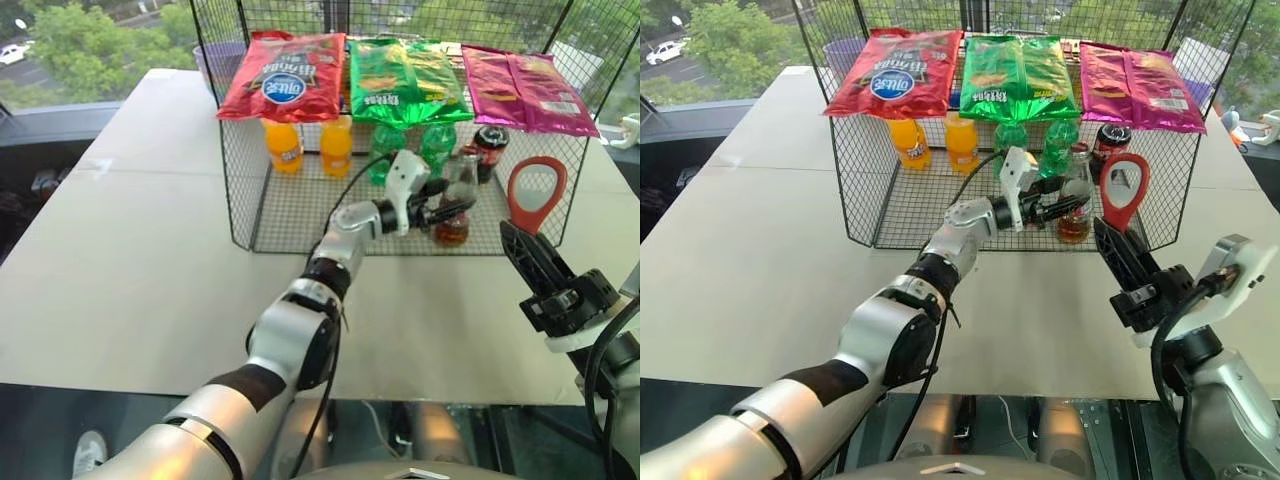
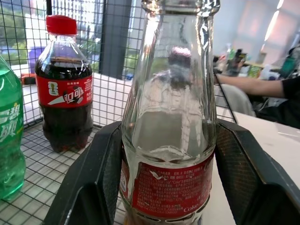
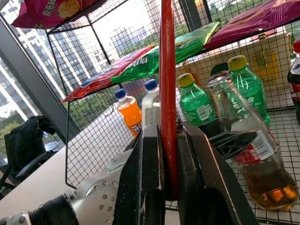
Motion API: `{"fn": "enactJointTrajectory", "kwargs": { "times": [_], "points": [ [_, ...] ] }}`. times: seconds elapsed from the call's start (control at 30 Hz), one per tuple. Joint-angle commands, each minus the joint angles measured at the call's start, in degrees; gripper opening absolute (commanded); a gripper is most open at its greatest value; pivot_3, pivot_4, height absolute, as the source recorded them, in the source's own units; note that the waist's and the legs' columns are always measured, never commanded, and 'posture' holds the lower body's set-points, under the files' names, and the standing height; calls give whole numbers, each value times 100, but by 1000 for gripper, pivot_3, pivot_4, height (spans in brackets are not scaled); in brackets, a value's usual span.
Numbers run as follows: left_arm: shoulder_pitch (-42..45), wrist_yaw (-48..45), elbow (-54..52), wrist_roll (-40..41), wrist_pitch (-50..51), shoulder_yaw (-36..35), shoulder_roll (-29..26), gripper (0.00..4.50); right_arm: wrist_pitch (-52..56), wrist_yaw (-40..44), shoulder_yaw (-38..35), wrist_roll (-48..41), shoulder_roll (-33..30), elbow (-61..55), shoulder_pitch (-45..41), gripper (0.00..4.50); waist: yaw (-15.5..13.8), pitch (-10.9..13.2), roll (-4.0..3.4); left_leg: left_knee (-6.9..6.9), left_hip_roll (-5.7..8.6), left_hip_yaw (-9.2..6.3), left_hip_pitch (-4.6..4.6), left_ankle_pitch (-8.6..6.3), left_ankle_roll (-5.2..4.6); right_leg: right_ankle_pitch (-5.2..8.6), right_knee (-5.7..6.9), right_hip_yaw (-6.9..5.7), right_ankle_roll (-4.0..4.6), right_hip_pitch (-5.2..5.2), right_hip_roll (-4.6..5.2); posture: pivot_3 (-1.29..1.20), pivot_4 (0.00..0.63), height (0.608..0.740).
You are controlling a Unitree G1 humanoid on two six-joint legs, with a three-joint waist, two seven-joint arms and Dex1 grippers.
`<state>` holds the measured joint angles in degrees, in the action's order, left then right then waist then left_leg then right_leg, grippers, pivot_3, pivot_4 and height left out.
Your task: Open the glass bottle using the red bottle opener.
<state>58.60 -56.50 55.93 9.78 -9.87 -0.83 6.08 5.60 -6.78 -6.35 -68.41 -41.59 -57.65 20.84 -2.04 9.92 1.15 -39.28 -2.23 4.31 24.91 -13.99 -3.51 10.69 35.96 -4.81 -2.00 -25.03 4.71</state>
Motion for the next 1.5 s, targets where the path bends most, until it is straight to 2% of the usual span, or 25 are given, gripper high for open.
{"fn": "enactJointTrajectory", "kwargs": {
  "times": [0.03,0.23,0.43,0.6,0.83,0.87,0.93,1.0,1.33,1.5],
  "points": [
    [-645,-546,-2042,401,716,230,-389,2277,0,19,-52,-30,-53,-235,-34,0,25,-1,-2,1,-2,3,-3,0,0,-4,1,5,7,0,-1,0,150,740],
    [-1884,-849,-4297,904,1996,244,-1528,2277,316,147,-197,-210,-62,-181,-130,0,108,-3,-5,-3,-12,3,-19,1,1,-3,4,9,13,14,-1,0,150,740],
    [-2603,-1004,-5622,1557,2937,174,-2347,2277,635,412,-308,-446,-74,71,-415,0,66,-4,-4,-16,-15,-4,-20,1,1,11,8,5,15,23,4,0,150,740],
    [-3255,-1072,-6158,1672,3049,301,-2757,2277,926,611,-307,-466,-75,276,-624,0,111,-5,-7,-16,-12,-1,-25,1,0,11,6,12,14,27,6,0,150,740],
    [-3667,-883,-5894,1295,2428,509,-2847,2277,1418,792,-66,-42,-7,476,-844,0,96,-13,-12,-17,-12,1,-31,1,1,11,10,12,14,30,6,0,150,740],
    [-3680,-903,-5866,1306,2403,514,-2870,3077,1479,817,-35,-3,5,489,-870,0,101,-16,-14,-16,-12,1,-31,1,1,11,10,13,14,30,6,0,150,740],
    [-3702,-916,-5838,1337,2369,518,-2901,3606,1578,861,-3,49,35,512,-907,0,104,-18,-17,-16,-12,1,-33,1,1,11,11,13,14,30,6,0,150,740],
    [-3711,-902,-5835,1362,2347,524,-2914,4382,1644,893,-8,75,74,525,-927,0,106,-17,-17,-16,-12,1,-32,1,1,11,14,12,15,29,4,0,150,740],
    [-3597,-1036,-6032,1617,2464,482,-3007,4382,1946,1037,-9,203,192,578,-1108,0,106,-17,-17,-16,-13,0,-29,1,1,12,13,11,14,27,7,0,150,740],
    [-3367,-1277,-5899,1994,2859,266,-3356,4382,2098,1065,12,300,204,575,-1198,0,112,-17,-18,-16,-13,0,-29,1,1,12,13,11,14,27,6,0,150,740]
  ]
}}
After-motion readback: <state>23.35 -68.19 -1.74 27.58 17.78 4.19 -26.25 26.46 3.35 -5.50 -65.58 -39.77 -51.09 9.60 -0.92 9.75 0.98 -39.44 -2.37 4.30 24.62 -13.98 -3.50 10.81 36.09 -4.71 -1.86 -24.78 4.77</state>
